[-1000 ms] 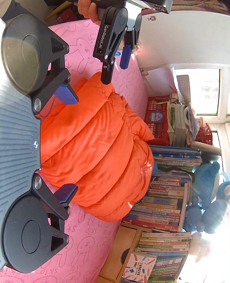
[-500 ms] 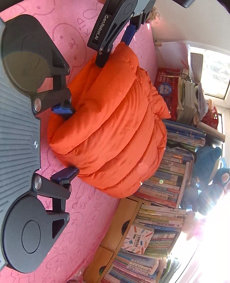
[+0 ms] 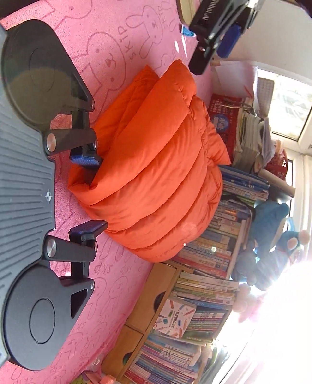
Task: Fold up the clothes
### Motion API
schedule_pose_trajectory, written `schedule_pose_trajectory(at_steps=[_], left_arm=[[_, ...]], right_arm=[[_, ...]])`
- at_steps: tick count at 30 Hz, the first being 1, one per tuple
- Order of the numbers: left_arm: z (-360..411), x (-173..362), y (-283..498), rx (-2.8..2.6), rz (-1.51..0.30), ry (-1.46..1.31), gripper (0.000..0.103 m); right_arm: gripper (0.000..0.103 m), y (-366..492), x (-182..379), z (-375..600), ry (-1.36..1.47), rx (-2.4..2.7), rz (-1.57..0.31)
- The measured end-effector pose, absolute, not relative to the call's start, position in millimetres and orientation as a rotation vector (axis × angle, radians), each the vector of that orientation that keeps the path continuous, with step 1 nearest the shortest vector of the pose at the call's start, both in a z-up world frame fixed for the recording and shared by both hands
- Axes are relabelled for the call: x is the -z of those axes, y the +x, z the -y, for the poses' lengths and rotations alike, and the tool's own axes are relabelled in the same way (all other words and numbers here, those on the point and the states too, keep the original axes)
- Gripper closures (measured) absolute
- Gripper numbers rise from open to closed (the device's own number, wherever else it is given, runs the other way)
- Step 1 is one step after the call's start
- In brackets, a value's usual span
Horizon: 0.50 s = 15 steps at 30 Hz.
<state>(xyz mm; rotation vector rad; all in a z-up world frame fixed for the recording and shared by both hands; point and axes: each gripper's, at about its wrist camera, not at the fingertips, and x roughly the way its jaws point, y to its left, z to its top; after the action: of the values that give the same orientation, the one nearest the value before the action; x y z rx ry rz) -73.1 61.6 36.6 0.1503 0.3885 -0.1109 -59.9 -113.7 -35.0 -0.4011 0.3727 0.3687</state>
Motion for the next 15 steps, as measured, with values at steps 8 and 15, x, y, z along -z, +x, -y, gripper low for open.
schedule_pose_trajectory(at_steps=[8, 15], left_arm=[[-59.1, 37.2, -6.2, -0.074, -0.573, 0.277, 0.026], [-62.5, 30.0, -19.2, -0.057, -0.581, 0.284, 0.028]], right_arm=[[0.054, -46.0, 34.9, 133.9, -0.34, -0.273, -0.429], [0.055, -38.6, -8.2, 181.3, -0.064, -0.536, -0.503]])
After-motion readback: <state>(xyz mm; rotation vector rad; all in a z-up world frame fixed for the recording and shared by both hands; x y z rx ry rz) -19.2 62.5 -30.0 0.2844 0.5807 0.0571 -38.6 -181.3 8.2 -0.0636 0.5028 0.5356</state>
